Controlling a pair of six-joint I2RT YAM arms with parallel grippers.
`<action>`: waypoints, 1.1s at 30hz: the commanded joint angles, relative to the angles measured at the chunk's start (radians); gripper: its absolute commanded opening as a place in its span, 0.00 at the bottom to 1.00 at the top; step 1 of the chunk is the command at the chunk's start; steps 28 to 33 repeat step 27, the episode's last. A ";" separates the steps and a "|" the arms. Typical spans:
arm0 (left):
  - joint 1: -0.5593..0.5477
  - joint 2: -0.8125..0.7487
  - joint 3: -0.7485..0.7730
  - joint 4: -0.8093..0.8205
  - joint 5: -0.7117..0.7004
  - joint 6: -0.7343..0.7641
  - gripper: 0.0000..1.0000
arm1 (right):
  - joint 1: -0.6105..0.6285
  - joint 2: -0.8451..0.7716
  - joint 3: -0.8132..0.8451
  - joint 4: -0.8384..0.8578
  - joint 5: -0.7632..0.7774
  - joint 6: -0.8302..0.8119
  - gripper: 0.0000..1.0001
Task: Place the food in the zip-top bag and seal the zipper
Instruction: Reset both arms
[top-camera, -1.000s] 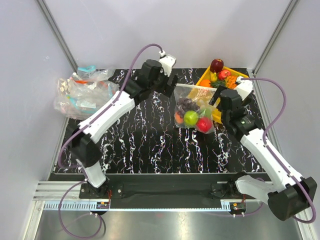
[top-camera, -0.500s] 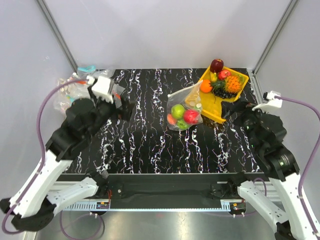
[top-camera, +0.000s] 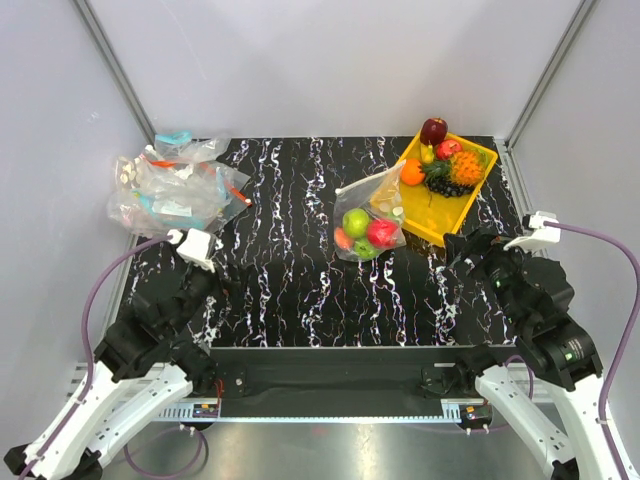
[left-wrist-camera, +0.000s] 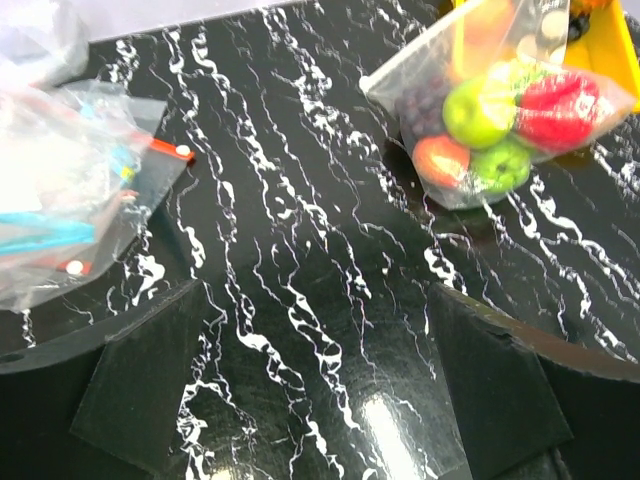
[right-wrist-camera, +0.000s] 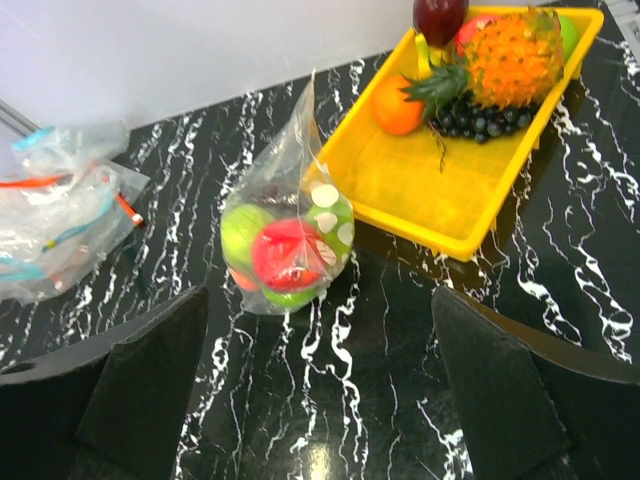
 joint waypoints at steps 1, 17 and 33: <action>0.002 -0.012 -0.019 0.082 0.040 -0.010 0.99 | -0.002 -0.003 -0.009 -0.002 0.014 -0.014 1.00; 0.002 0.054 -0.009 0.067 0.077 -0.010 0.99 | -0.002 0.006 -0.004 0.011 0.011 -0.005 1.00; 0.001 0.054 -0.010 0.067 0.072 -0.010 0.99 | -0.002 0.014 -0.006 0.012 0.004 -0.002 1.00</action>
